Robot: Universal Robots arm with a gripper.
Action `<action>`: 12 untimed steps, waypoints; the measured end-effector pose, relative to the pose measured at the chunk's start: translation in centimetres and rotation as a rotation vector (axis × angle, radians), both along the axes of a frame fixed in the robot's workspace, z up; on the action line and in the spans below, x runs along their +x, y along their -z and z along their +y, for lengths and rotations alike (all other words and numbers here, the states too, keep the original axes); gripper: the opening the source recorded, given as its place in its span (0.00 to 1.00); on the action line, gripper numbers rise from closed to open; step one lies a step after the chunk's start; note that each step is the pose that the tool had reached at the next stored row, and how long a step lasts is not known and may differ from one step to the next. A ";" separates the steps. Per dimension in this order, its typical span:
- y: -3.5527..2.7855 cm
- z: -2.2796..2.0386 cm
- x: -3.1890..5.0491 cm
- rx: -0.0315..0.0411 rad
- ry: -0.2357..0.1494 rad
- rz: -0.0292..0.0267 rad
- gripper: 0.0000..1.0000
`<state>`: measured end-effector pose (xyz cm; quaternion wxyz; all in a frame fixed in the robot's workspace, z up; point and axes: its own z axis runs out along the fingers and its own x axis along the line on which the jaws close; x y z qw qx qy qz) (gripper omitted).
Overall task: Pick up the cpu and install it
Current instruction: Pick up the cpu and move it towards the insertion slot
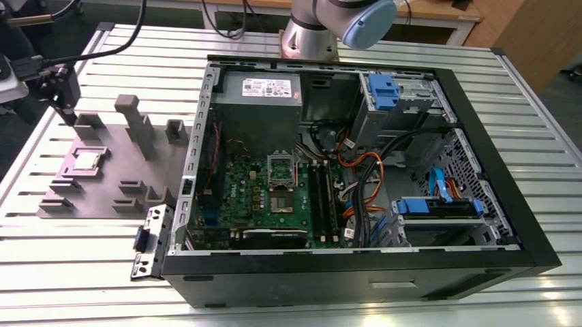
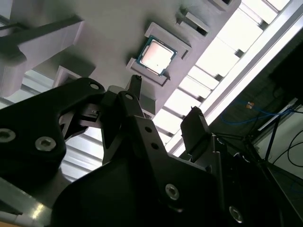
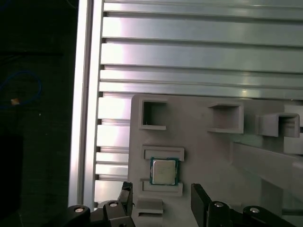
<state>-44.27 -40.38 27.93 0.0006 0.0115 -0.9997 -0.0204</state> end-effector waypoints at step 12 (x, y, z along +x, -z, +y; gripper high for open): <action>2.19 0.00 0.28 0.0001 0.000 -0.0030 0.60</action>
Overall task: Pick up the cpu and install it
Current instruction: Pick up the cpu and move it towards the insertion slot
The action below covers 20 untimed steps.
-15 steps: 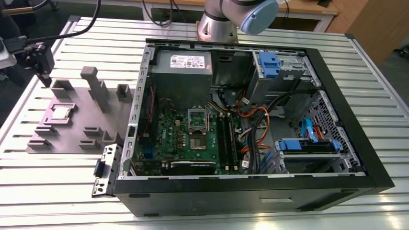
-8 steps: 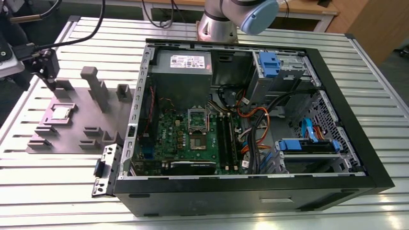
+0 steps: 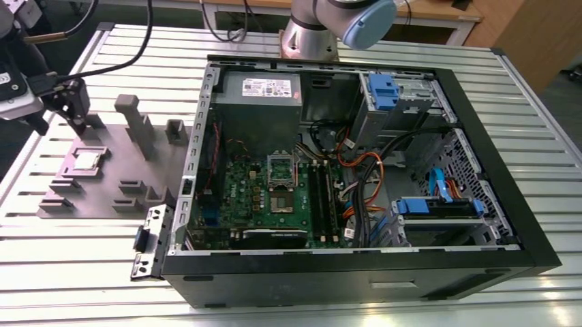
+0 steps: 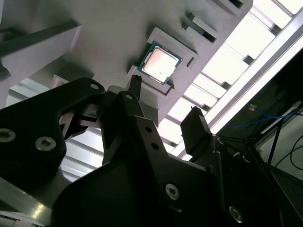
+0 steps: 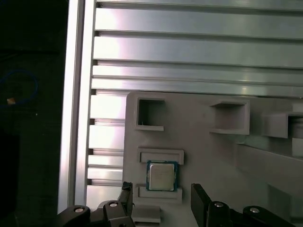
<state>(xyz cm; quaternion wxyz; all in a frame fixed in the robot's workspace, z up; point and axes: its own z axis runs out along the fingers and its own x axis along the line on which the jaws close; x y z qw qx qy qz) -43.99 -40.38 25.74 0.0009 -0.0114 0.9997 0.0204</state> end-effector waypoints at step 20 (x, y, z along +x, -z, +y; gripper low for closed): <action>0.86 -0.17 0.02 0.0001 0.000 -0.0037 0.60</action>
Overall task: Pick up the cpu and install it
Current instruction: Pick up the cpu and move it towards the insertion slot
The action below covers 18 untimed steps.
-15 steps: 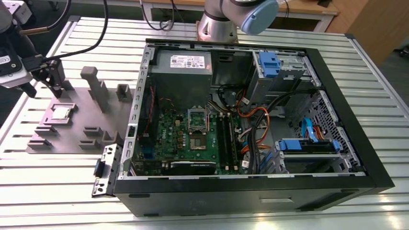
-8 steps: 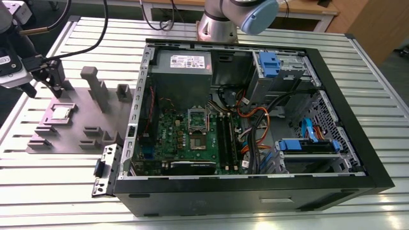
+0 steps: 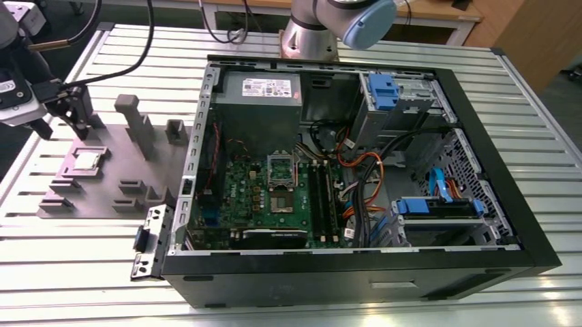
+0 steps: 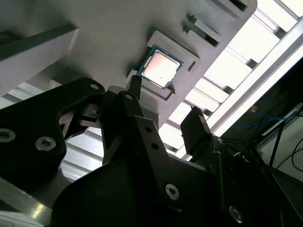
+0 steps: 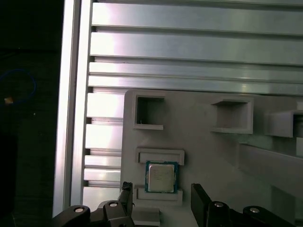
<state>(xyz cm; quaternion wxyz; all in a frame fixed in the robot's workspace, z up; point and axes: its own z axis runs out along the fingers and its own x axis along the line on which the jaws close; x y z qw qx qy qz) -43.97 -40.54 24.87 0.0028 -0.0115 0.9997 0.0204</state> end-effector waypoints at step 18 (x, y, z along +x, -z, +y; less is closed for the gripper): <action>2.69 -0.11 0.51 0.0003 0.000 0.0005 0.60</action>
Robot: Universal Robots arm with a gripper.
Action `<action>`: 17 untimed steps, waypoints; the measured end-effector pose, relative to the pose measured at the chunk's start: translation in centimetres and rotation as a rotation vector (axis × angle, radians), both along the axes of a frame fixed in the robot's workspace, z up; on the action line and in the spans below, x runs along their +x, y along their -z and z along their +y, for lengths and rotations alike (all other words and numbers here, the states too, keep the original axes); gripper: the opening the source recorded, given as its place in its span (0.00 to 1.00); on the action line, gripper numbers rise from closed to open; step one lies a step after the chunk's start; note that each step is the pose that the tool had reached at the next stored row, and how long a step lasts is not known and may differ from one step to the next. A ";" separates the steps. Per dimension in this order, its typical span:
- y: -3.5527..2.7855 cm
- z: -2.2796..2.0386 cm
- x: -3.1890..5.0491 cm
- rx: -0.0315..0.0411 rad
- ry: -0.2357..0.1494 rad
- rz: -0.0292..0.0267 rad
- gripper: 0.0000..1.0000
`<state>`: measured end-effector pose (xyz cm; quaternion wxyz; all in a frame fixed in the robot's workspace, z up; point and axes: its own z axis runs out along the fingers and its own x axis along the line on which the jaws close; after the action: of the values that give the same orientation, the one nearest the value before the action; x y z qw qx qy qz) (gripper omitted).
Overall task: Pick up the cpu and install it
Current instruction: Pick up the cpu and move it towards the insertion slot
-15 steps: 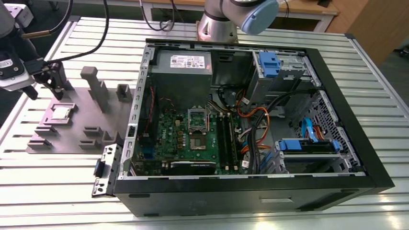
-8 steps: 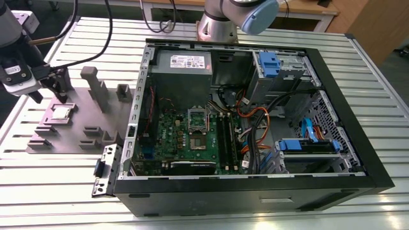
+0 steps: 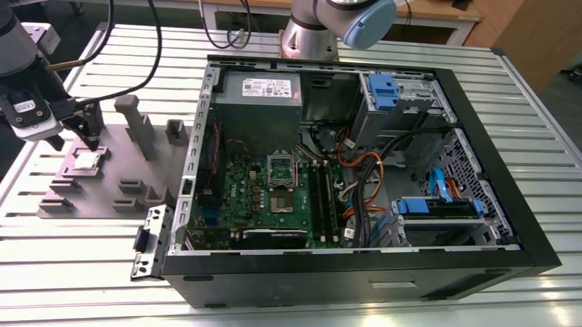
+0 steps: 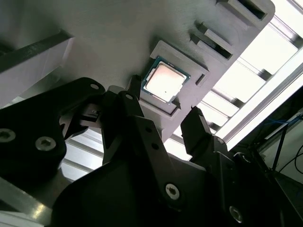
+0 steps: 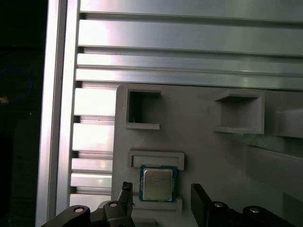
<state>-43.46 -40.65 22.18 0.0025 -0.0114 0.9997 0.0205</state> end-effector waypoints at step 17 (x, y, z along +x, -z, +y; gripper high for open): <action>0.84 0.00 0.11 0.0002 0.008 -0.0003 0.60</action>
<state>-43.35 -40.65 21.34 0.0027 -0.0075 0.9998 0.0206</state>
